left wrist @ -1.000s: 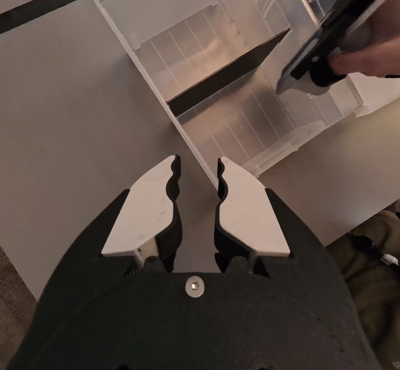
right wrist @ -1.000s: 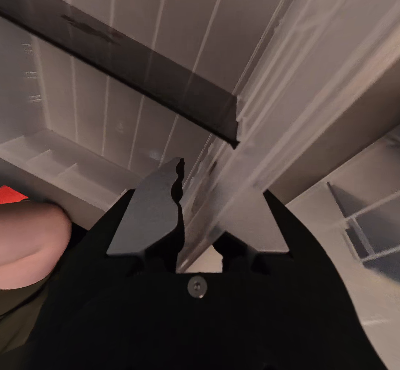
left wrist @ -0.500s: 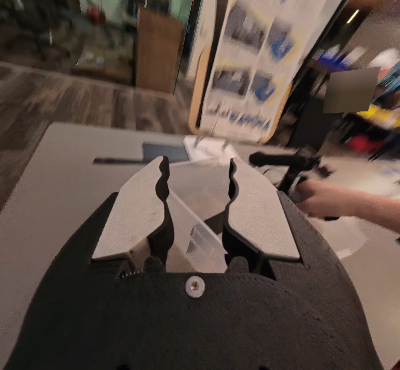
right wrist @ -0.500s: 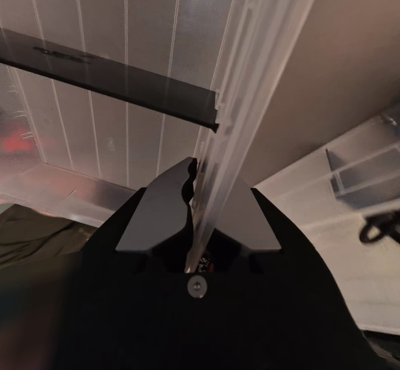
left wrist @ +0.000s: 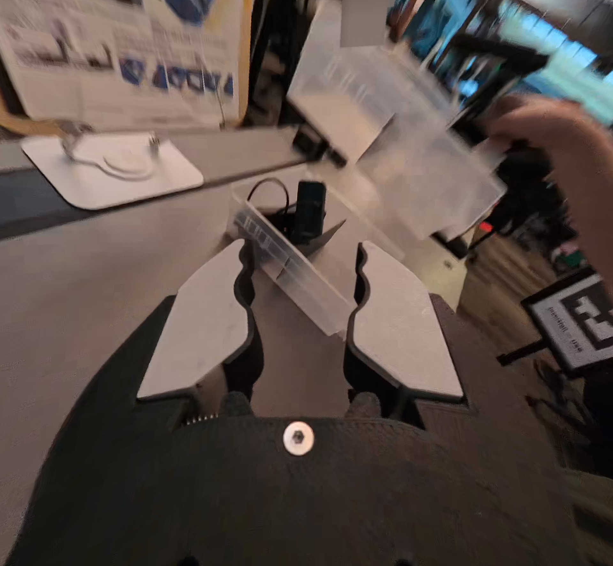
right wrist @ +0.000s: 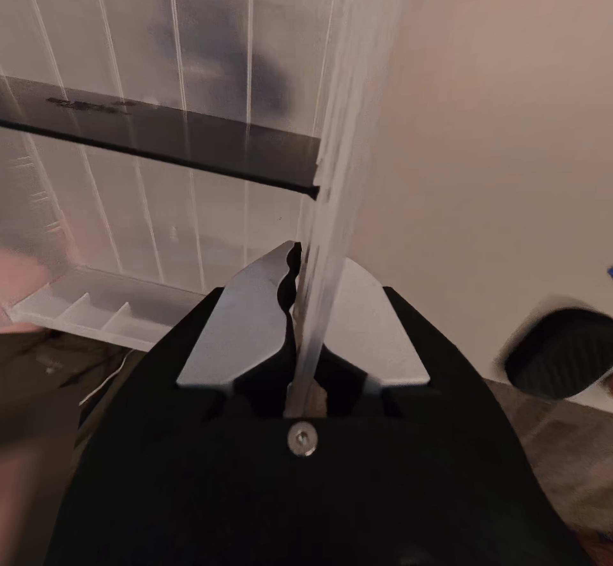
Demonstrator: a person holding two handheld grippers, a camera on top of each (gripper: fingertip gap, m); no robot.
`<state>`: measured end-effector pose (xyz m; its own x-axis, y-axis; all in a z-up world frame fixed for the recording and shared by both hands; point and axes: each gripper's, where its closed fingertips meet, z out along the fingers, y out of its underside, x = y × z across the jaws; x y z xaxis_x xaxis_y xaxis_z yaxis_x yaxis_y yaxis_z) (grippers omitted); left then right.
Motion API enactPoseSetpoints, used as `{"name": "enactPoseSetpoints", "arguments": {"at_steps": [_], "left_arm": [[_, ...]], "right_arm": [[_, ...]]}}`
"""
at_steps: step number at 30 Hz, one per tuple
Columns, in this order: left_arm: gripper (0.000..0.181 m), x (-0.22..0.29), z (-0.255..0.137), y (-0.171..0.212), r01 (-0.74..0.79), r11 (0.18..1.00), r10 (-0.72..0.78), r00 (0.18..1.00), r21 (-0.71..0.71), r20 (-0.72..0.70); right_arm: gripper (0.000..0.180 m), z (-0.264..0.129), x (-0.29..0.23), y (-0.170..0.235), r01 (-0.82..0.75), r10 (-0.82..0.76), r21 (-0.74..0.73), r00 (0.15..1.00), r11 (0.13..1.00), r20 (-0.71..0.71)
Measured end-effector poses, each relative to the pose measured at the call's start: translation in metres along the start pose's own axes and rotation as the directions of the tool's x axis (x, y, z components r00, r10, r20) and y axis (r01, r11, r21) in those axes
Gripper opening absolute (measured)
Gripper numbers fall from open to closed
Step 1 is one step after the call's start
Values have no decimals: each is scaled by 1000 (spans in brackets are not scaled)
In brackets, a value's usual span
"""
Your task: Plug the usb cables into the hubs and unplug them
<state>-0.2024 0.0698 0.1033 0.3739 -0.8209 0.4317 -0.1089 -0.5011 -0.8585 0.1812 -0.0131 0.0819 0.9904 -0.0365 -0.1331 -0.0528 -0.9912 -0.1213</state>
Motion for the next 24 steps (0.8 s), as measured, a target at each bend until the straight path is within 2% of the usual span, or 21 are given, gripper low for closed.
{"name": "enactPoseSetpoints", "arguments": {"at_steps": [2,4,6,8,10,12,18,24], "left_arm": [[58,3,57,28,-6,988,5,1000,-157,-7],[66,8,107,65,-16,949,14,1000,-314,-9],[66,2,144,101,-19,902,55,996,-432,71],[65,-6,166,126,-67,857,166,975,-511,150],[72,-9,175,145,-82,811,232,954,-579,190],[79,0,182,157,-46,796,175,972,-603,157],[71,11,187,166,30,784,11,998,-619,62],[41,20,180,174,41,738,-91,995,-674,-40]], "right_arm": [[4,-6,47,15,-121,121,42,993,992,1],[4,-8,88,32,-238,238,68,971,969,3],[4,-7,124,54,-329,330,68,944,942,-8],[4,-2,155,78,-417,419,61,908,907,-25],[4,6,179,100,-461,463,50,885,886,-46],[4,17,196,120,-483,483,26,873,875,-62],[4,58,220,153,-482,467,-62,868,874,-165],[4,92,216,156,-418,383,-154,899,895,-214]]}}
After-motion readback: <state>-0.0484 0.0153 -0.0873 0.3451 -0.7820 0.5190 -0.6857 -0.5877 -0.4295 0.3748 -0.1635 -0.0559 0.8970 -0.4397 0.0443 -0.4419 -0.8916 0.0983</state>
